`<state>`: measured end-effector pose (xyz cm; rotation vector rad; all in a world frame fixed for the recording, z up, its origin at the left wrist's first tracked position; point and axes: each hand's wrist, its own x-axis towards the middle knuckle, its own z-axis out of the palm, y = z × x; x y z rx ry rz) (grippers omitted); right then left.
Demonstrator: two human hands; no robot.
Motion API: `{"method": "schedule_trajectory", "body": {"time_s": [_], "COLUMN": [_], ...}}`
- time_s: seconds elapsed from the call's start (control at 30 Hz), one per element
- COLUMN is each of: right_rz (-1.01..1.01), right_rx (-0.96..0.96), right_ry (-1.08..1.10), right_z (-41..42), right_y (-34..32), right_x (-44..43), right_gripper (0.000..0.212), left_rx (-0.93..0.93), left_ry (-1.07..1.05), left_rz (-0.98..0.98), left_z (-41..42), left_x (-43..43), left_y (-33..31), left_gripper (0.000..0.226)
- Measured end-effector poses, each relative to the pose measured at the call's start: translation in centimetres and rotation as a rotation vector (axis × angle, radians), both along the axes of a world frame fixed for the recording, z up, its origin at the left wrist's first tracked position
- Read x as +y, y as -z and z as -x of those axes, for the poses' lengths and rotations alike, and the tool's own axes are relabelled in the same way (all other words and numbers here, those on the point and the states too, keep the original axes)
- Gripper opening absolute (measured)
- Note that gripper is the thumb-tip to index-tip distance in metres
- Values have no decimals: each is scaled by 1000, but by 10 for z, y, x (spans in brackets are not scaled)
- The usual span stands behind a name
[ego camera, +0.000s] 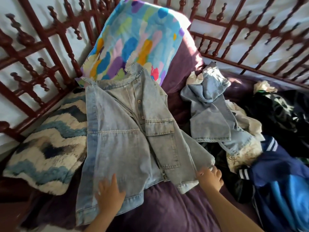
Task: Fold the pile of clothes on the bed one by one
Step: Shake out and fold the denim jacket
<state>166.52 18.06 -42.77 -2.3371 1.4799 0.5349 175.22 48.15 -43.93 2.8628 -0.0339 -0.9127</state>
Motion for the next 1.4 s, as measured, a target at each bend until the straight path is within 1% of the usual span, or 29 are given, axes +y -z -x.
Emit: {"method": "schedule_trajectory", "body": {"time_s": [0.07, 0.13, 0.2, 0.27, 0.4, 0.43, 0.5, 0.57, 0.63, 0.67, 0.73, 0.77, 0.8, 0.83, 0.87, 0.93, 1.0, 1.03, 1.07, 1.1, 1.13, 1.2, 1.23, 1.27, 1.3, 1.33, 1.37, 1.4], "right_rz": [4, -30, -87, -173, -462, -488, -469, -448, -406, -349, -151, -105, -128, -193, -267, -316, -357, -414, -457, -481, -492, -457, -406, -339, -277, -231, -198, -189], "right_rx": [-79, -242, -375, -413, -562, -586, -609, -616, -599, -553, -416, -432, -510, -620, -714, -881, -1072, -1187, -1272, -1307, -1300, -1149, -997, -779, -498, -243, -93, -32], "right_ry": [-38, 22, 125, 175, 332, 357, 409, 458, 449, 380, 143, 46, -10, -19, -2, 73, 231, 336, 446, 541, 646, 785, 826, 826, 762, 640, 509, 420], "right_z": [2, 5, 8, 9, 0, -3, -9, -13, -15, -15, -13, -13, -12, -10, -6, 6, 26, 39, 53, 68, 86, 122, 140, 156, 167, 176, 181, 182], "right_y": [-1, -4, -8, -7, 4, 8, 12, 13, 8, 0, -21, -33, -45, -61, -77, -109, -135, -147, -157, -161, -159, -137, -115, -91, -66, -43, -27, -15], "right_x": [0, -1, -12, -29, -49, -49, -45, -40, -39, -39, -40, -41, -41, -38, -34, -28, -33, -39, -46, -53, -58, -64, -67, -67, -66, -63, -57, -51], "right_gripper": [30, 32, 53, 72, 82, 81, 72, 52, 34, 26, 13, 16, 22, 26, 29, 35, 39, 40, 41, 39, 37, 31, 24, 17, 24, 34, 38, 37], "left_rx": [-32, -56, -62, -67, -69, -66, -63, -69, -71, -64, -57, -57, -58, -53, -48, -50, -82, -96, -99, -86, -55, 57, 117, 167, 207, 228, 238, 245], "left_ry": [59, 85, 89, 104, 136, 137, 128, 106, 103, 103, 103, 103, 101, 99, 91, 46, -31, -69, -90, -87, -64, 13, 48, 71, 85, 97, 106, 108], "left_rz": [25, 98, 169, 209, 258, 271, 286, 296, 302, 309, 320, 329, 347, 375, 418, 565, 731, 801, 865, 912, 931, 877, 823, 761, 688, 618, 557, 519], "left_z": [2, -1, -6, -8, -9, -11, -16, -24, -35, -41, -51, -55, -59, -61, -62, -64, -65, -64, -63, -61, -58, -48, -43, -37, -32, -29, -27, -27], "left_x": [-10, -21, -33, -42, -50, -51, -50, -50, -53, -56, -66, -72, -78, -85, -91, -104, -116, -121, -125, -129, -133, -139, -141, -141, -139, -136, -132, -129], "left_y": [-1, -3, -5, -8, -8, -8, -9, -10, -12, -13, -15, -17, -18, -19, -21, -23, -29, -33, -36, -38, -38, -34, -28, -21, -14, -8, -3, 0], "left_gripper": [70, 66, 64, 63, 60, 60, 59, 57, 56, 56, 55, 55, 54, 53, 52, 43, 30, 26, 24, 25, 26, 28, 31, 34, 36, 38, 38, 39]}}
